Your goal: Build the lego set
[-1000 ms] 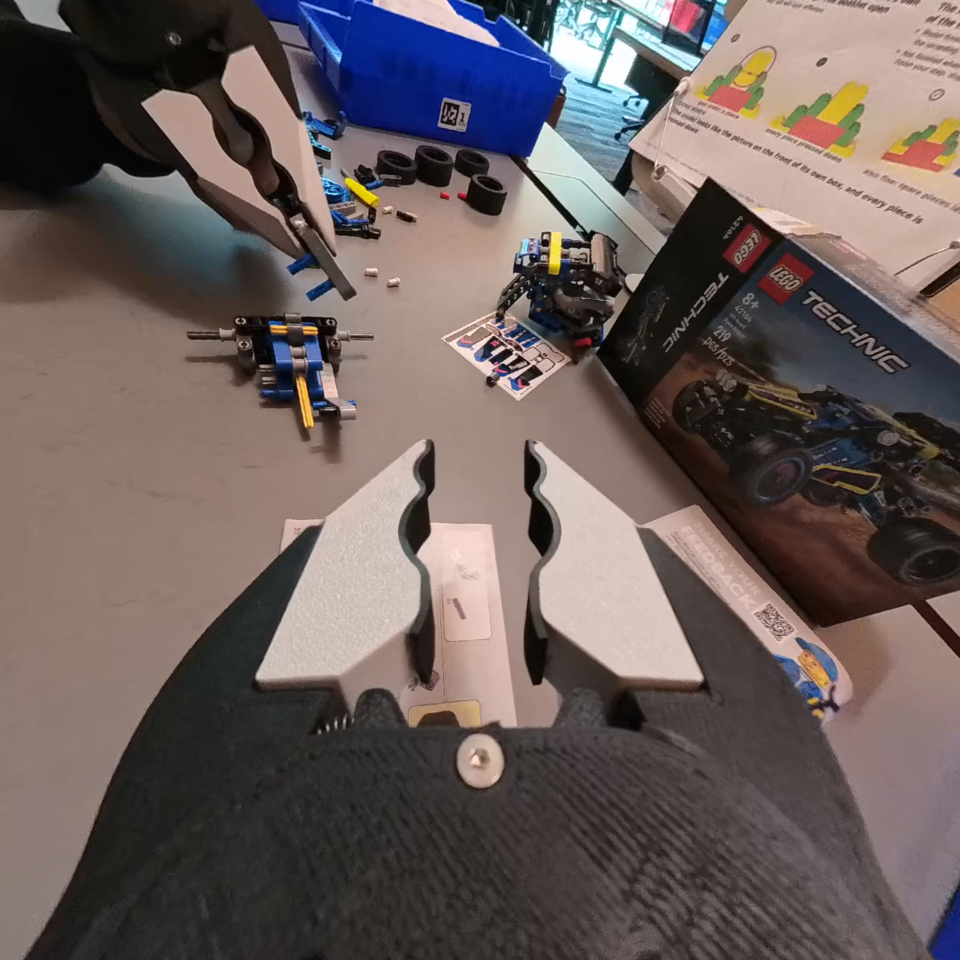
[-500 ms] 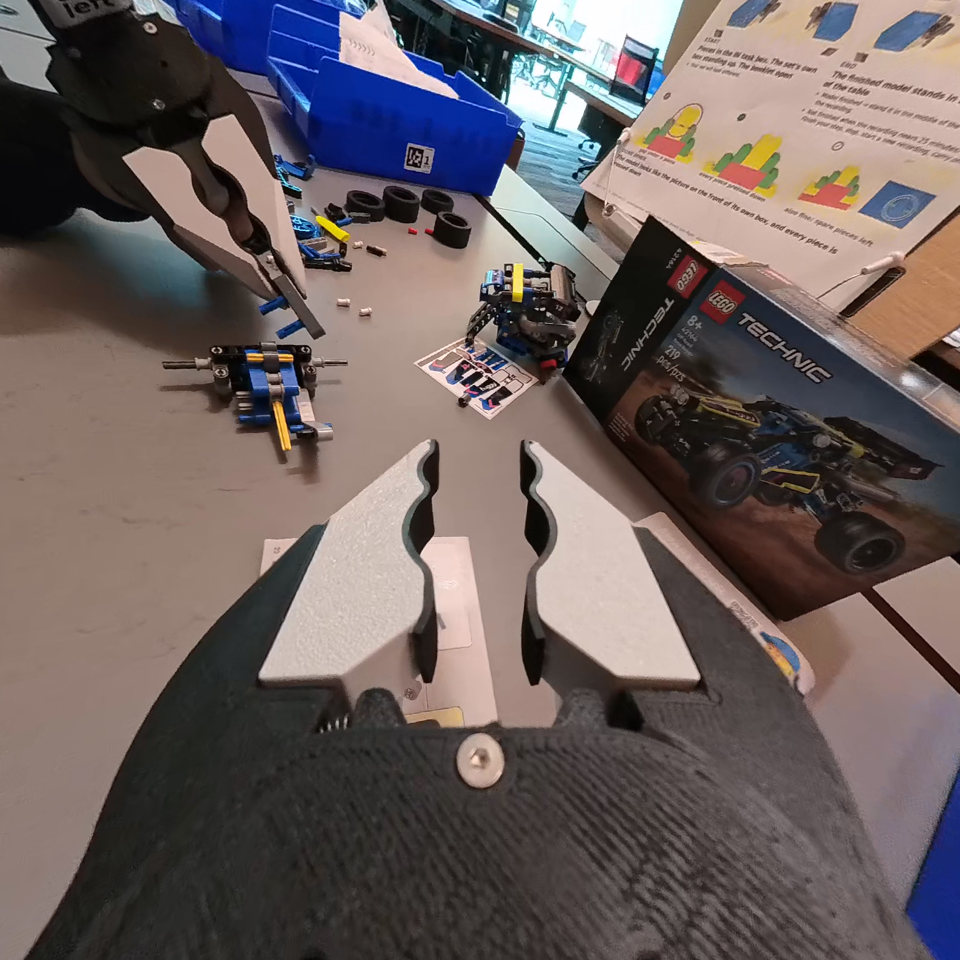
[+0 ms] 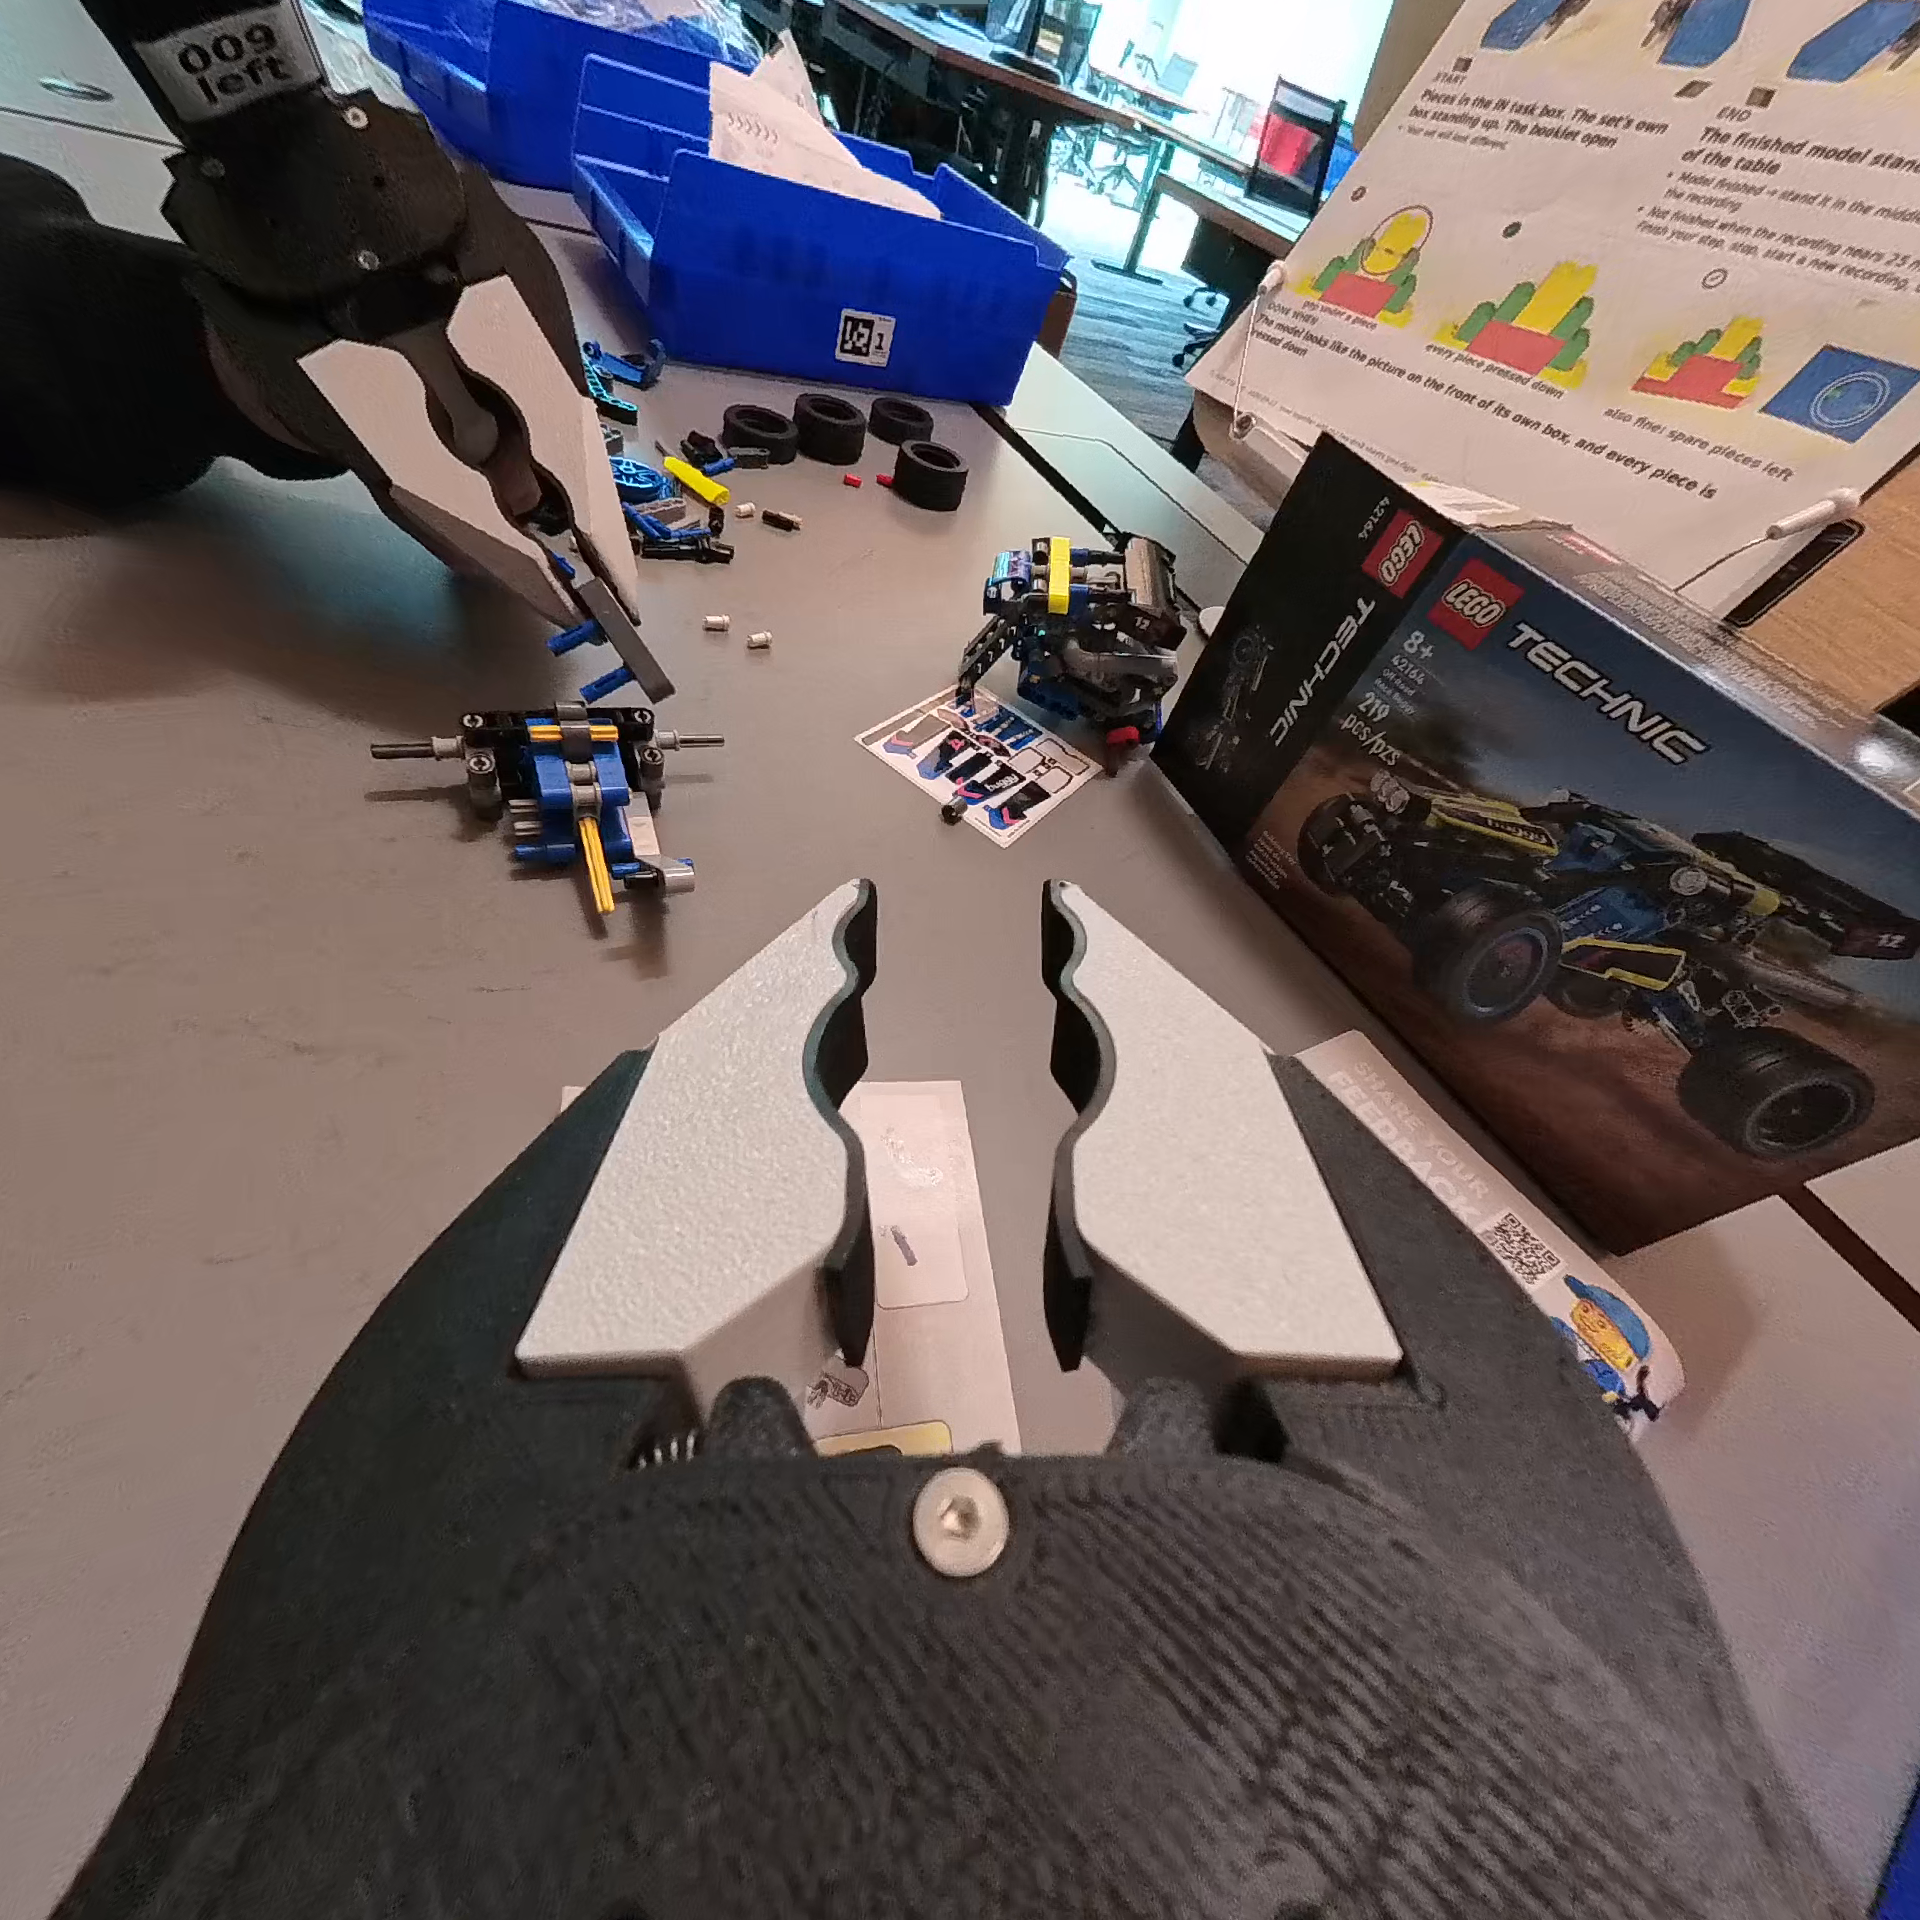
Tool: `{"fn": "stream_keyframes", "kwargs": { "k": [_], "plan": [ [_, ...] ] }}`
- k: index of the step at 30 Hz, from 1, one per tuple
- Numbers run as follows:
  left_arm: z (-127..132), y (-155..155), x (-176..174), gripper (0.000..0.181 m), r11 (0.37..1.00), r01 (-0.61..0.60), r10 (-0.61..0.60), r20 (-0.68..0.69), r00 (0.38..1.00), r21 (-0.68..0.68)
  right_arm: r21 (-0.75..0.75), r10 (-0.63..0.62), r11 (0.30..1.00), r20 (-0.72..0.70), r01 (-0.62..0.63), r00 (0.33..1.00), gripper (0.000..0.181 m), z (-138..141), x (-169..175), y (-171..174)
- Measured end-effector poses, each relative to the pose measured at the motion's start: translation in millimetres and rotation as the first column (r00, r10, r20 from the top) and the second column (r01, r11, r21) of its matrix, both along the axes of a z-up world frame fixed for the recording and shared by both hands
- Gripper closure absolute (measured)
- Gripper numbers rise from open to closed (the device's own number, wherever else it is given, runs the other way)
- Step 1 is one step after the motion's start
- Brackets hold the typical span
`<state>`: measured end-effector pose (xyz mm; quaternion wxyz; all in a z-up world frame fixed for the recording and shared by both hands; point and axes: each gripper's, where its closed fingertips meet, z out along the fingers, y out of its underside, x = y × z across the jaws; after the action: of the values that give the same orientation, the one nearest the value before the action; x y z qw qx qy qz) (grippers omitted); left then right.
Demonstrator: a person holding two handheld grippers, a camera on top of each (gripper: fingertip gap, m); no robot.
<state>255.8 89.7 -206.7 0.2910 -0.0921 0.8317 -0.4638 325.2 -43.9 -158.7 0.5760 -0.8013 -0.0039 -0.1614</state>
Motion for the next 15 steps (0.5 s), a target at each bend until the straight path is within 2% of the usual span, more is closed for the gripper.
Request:
{"fn": "stream_keyframes", "kwargs": {
  "k": [15],
  "plan": [
    [-4, -1, 0, 0.177, 1.000, 0.019, -0.019, -0.017, 1.000, -0.008, -0.021, 0.064, 0.998, -0.033, -0.065, 0.997, 0.150, -5, -12, 11]
  ]
}}
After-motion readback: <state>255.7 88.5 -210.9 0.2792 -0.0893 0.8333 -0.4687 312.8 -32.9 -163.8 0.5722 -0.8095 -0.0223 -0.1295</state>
